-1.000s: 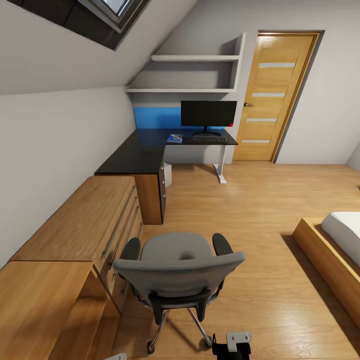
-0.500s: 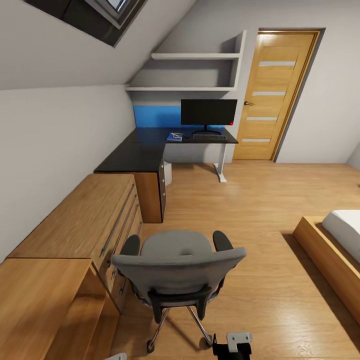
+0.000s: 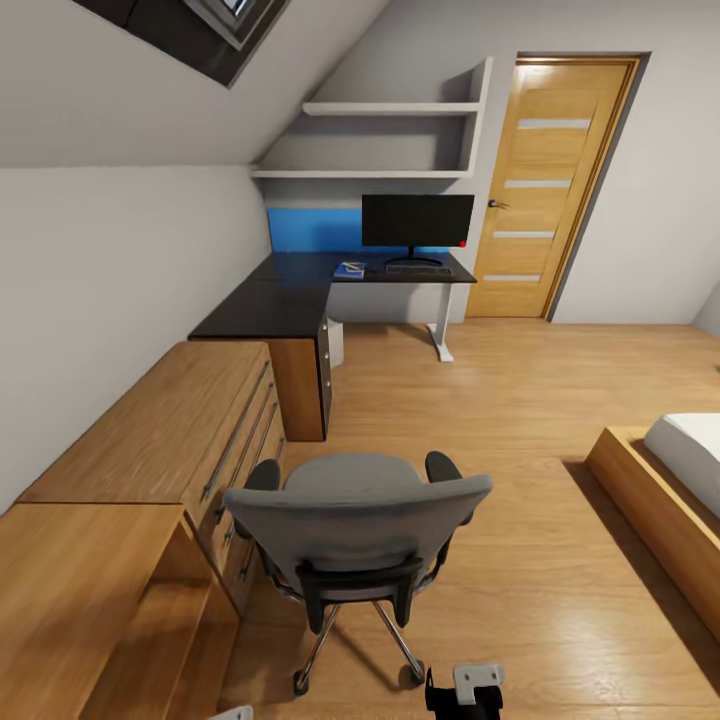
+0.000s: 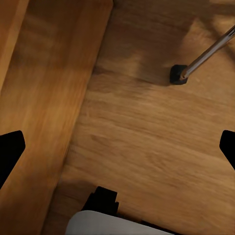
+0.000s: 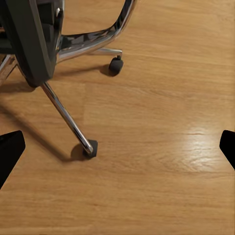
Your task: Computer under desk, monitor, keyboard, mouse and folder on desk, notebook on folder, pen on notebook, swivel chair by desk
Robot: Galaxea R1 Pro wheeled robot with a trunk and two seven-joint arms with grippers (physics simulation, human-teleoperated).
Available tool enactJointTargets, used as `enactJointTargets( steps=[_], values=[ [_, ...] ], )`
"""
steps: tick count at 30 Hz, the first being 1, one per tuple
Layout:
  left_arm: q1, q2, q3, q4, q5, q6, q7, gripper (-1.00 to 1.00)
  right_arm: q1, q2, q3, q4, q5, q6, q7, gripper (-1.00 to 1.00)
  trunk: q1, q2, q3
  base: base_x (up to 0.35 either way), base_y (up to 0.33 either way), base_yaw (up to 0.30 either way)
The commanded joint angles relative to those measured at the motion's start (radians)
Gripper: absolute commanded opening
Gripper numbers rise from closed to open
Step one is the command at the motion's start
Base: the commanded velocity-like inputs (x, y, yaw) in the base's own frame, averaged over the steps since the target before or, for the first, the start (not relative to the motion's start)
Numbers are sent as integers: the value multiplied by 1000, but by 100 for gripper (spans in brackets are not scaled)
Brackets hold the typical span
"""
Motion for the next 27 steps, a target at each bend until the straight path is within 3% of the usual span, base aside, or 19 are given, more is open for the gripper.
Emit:
enactJointTargets(
  steps=[1,27],
  values=[
    [-1,0,-3,0,9,-4,4,100,-1,0,9,0,-6,-2,-5,100,4,-8,-4,0,0,0],
    [-1,0,-4,20,9,-4,4,100,-1,-1,9,0,-4,-2,-5,100,104,-190,-86,0,0,0]
  ],
)
